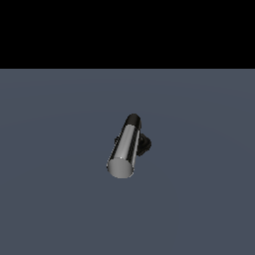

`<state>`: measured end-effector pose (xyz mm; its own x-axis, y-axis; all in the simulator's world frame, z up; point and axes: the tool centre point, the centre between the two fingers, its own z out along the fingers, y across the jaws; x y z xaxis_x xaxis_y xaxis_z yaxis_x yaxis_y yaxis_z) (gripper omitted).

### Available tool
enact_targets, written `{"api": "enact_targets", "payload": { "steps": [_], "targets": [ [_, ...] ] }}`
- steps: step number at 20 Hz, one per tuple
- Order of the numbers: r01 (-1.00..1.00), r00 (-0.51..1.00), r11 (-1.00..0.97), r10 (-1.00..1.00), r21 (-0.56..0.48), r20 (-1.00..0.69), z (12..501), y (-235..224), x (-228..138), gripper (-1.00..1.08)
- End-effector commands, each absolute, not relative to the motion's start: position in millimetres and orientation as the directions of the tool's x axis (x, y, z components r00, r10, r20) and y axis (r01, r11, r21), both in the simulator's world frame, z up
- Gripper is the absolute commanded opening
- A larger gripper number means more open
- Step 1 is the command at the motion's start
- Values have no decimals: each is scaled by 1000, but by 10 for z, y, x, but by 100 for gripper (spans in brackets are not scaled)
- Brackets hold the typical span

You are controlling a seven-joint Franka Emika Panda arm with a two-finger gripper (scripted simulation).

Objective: Turn on the faucet by rotating a designated handle.

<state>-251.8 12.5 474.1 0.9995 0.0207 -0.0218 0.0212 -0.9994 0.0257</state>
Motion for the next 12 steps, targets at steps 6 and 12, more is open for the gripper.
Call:
{"api": "enact_targets", "payload": {
  "steps": [6,12],
  "targets": [
    [17,1000,-1000,16,25,-21,4680,140,-2509,-100],
    [-1,1000,-1000,-1,24,-20,4448,196,-2473,-100]
  ]
}}
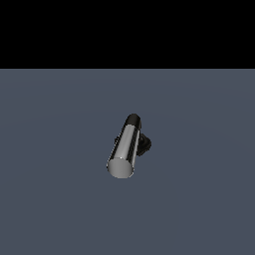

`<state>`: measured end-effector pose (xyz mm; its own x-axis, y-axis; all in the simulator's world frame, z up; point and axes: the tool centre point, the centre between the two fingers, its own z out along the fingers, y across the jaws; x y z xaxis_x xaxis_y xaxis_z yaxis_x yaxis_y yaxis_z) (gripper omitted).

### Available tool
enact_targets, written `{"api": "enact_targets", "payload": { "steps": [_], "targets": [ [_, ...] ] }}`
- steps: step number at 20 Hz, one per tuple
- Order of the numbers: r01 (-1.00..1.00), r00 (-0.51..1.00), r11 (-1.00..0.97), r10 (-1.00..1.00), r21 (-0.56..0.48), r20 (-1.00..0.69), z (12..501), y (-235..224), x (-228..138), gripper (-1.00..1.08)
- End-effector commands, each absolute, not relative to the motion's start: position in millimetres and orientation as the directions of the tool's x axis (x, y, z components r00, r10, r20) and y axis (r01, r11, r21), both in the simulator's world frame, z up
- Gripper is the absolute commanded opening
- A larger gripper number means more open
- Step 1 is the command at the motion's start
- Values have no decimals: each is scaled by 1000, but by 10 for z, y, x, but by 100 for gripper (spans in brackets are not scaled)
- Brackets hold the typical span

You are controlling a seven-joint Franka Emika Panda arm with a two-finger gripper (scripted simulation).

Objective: Turn on the faucet by rotating a designated handle.

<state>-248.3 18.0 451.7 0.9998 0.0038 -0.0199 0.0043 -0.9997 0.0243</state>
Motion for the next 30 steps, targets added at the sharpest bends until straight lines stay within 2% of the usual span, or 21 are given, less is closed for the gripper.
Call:
{"api": "enact_targets", "payload": {
  "steps": [1,30],
  "targets": [
    [-5,1000,-1000,-5,24,-20,4393,209,-2465,-100],
    [-163,987,-987,-163,7,-7,2217,734,-2029,-100]
  ]
}}
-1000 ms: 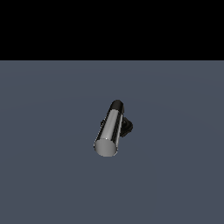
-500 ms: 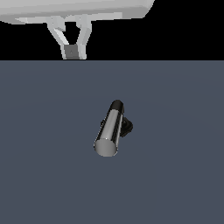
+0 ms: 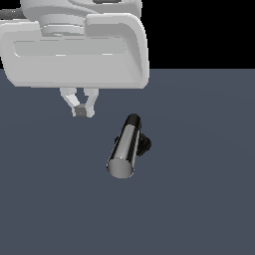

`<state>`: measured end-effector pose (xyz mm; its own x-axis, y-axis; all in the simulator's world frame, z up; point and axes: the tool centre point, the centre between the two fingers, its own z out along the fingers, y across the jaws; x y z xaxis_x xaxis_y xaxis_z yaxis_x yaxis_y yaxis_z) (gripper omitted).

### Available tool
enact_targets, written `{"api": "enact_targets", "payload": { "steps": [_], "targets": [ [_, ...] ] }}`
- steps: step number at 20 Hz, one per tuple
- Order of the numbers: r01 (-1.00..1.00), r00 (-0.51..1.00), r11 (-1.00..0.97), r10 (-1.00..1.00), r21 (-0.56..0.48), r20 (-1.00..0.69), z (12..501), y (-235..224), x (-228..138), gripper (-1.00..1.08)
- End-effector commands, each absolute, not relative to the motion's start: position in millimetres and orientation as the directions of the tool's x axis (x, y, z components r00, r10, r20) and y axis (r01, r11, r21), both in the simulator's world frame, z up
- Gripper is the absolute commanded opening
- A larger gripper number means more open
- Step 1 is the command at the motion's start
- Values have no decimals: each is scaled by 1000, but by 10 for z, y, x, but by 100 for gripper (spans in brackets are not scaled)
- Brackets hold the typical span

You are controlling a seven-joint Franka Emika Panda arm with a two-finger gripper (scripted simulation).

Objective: Turn on the faucet by rotating a designated handle.

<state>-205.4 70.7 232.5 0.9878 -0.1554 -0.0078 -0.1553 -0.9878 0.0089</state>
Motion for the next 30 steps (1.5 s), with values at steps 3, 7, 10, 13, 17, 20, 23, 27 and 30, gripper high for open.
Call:
{"api": "enact_targets", "payload": {
  "steps": [3,7,10,13,17,20,23,27,30],
  "targets": [
    [-178,984,-984,-178,5,-6,2008,786,-1973,-100],
    [-196,981,-981,-196,2,-5,1739,853,-1897,-100],
    [-209,978,-978,-209,-1,-4,1555,897,-1842,-100],
    [-220,976,-976,-220,-2,-3,1399,935,-1792,-100],
    [-231,973,-973,-231,-3,-2,1235,971,-1735,-100],
    [-238,971,-971,-238,-3,-2,1144,990,-1702,-100],
    [-242,970,-970,-242,-2,-1,1082,1001,-1678,-100],
    [-245,969,-969,-245,-1,0,1039,1007,-1659,-100],
    [-246,969,-969,-246,-1,0,1034,1007,-1657,-100]
  ]
}}
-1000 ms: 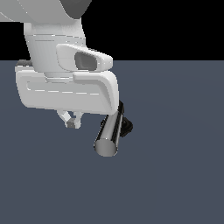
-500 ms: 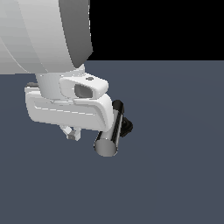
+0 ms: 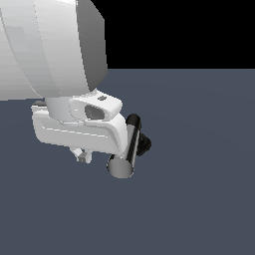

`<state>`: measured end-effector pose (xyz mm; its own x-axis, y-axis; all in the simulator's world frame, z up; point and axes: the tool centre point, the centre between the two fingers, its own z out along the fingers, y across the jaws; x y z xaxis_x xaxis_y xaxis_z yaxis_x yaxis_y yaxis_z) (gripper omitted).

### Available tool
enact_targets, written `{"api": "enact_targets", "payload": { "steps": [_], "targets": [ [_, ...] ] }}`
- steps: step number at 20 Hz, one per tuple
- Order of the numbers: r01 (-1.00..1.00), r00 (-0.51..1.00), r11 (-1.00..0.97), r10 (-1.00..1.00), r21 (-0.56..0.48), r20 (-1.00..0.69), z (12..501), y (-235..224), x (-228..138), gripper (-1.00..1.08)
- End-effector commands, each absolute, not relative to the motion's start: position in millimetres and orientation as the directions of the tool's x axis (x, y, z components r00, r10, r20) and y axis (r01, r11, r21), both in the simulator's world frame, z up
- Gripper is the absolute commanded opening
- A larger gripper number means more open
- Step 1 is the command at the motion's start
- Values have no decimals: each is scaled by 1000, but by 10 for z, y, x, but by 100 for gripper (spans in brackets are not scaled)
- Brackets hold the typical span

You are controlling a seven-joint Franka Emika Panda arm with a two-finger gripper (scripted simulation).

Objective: Turn on the faucet by rotating a designated handle.

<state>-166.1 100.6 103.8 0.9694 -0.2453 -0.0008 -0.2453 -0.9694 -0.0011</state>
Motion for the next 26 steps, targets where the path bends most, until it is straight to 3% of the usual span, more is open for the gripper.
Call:
{"api": "enact_targets", "payload": {
  "steps": [1,26],
  "targets": [
    [-246,969,-969,-246,-1,0,1034,1007,-1657,-100],
    [-246,969,-969,-246,-1,0,1035,46,-1827,-100]
  ]
}}
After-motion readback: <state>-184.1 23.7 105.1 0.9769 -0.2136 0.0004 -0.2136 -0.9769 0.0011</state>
